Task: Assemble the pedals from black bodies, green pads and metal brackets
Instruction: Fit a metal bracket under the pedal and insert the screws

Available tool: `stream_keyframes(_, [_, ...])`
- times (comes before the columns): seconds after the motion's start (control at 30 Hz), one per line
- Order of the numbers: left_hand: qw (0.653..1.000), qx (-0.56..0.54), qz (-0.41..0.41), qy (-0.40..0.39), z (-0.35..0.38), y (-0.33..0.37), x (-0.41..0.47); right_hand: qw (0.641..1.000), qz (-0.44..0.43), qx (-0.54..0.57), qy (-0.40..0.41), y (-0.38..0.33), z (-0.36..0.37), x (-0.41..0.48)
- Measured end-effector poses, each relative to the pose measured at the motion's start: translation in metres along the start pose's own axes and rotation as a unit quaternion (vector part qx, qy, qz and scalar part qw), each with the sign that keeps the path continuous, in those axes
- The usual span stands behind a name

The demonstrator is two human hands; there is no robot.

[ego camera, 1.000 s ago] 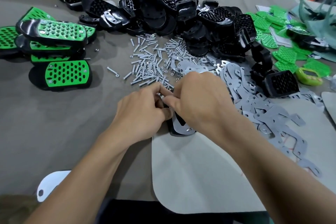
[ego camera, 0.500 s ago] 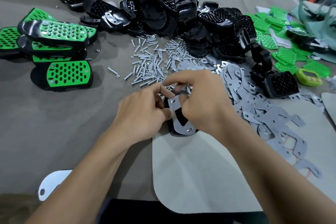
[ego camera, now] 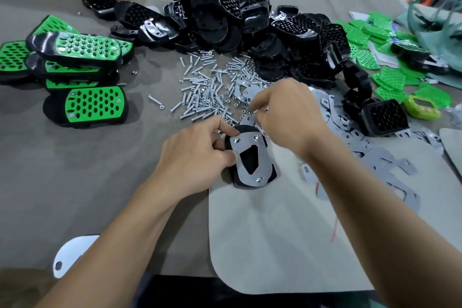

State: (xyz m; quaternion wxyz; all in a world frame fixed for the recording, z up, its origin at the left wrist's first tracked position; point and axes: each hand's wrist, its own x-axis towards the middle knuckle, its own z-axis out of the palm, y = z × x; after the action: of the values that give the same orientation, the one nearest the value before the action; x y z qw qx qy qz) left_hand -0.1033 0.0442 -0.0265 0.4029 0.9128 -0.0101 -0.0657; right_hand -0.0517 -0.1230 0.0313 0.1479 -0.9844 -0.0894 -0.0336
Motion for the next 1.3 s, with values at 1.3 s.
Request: stream_keyframes(1.3, [1.000,0.008,-0.011,0.010,0.000,0.001,0.000,0.995,-0.007,0.096,0.000,-0.003,0.021,0.022])
